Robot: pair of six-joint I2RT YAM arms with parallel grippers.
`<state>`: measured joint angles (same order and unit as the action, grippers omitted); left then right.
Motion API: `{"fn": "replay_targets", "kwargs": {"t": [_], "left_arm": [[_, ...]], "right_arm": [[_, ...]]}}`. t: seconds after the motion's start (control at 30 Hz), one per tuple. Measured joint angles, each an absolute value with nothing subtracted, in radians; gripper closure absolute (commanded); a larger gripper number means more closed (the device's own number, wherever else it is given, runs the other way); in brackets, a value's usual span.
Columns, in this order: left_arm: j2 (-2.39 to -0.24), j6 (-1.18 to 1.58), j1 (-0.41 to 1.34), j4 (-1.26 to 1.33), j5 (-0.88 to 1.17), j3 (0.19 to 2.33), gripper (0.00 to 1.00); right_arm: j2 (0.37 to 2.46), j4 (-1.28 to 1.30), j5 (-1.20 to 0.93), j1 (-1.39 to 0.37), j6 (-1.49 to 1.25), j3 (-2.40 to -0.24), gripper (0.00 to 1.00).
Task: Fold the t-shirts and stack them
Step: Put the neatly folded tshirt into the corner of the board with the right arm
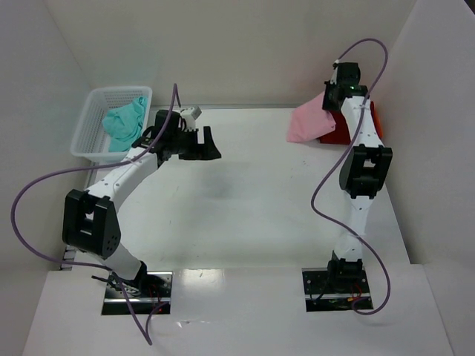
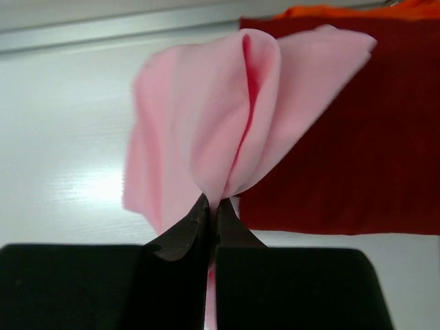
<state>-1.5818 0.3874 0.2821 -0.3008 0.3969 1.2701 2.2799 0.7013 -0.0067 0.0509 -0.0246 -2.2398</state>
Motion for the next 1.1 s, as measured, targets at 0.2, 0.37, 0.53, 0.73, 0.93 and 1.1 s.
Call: {"fn": "replay_targets", "kwargs": {"t": [0.2,0.37,0.53,0.73,0.93,1.1], "left_arm": [[-1.610,0.387,0.282,-0.309,0.406,1.270,0.00],[-1.626,0.385,0.282,-0.329,0.411,1.280,0.00],[-1.641,0.367,0.282,-0.349,0.416,1.311,0.00],[-1.675,0.365,0.282,-0.364,0.425,1.343,0.00],[-1.706,0.365,0.282,-0.368,0.432,1.345,0.00],[-1.725,0.365,0.282,-0.375,0.437,1.349,0.00]], "right_arm": [[2.259,0.696,0.040,0.100,0.007,-2.303,1.00],[2.259,0.696,0.070,0.143,0.025,-2.320,1.00],[2.259,0.696,0.110,0.193,0.039,-2.318,1.00],[2.266,0.696,0.147,0.214,0.047,-2.318,1.00],[2.282,0.691,0.174,0.210,0.055,-2.318,1.00],[2.289,0.688,0.201,0.212,0.058,-2.317,1.00]]}}
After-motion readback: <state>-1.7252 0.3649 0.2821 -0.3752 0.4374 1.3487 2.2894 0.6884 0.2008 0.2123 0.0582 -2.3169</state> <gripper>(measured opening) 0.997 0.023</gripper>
